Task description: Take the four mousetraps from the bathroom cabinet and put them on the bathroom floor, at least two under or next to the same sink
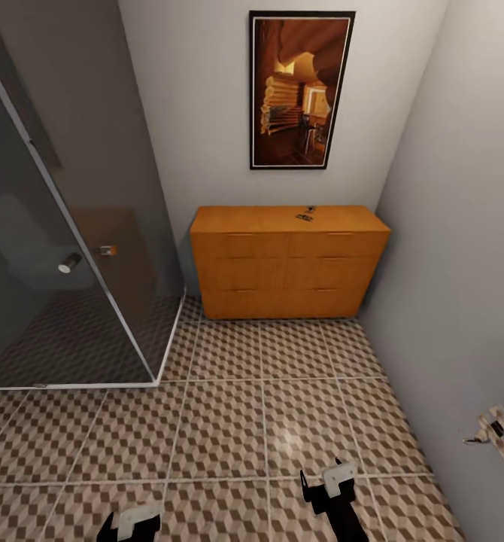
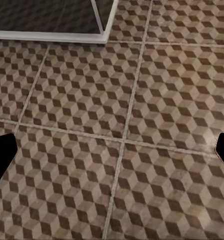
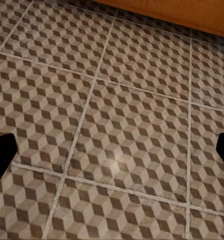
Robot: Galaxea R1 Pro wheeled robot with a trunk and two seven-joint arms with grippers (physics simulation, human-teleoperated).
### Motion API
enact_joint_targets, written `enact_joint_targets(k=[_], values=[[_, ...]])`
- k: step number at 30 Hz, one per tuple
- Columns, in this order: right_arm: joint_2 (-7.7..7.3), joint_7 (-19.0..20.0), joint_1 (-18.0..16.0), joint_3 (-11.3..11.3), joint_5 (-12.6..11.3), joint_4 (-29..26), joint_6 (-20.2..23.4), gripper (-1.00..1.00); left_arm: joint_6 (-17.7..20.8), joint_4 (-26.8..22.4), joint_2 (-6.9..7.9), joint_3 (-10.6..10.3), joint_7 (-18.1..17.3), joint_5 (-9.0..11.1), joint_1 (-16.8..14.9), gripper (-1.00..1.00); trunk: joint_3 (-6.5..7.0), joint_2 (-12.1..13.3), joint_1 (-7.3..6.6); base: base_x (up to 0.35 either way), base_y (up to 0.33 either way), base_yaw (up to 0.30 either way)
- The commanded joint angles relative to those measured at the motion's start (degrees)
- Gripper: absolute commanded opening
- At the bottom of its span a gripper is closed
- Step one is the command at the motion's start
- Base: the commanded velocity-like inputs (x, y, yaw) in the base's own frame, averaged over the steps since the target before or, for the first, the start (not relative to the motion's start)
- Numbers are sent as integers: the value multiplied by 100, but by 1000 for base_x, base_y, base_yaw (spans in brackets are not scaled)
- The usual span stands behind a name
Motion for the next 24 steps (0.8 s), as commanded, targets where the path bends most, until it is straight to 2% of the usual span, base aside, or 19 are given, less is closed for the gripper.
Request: enact_joint_targets(k=[1, 9, 24], values=[[2, -45, -5, -13, 60, 7, -11, 100, -7, 2, -1, -49, 55, -3, -3, 100, -10, -10, 5, 204, -209, 0], [3, -45, -5, -17, 60, 7, -11, 100, -7, 2, -1, -49, 55, -3, -3, 100, -10, -10, 5, 202, -215, 52], [5, -45, -5, -19, 60, 7, -11, 100, -7, 2, -1, -49, 55, -3, -8, 100, -10, -10, 5, 201, -207, 150]])
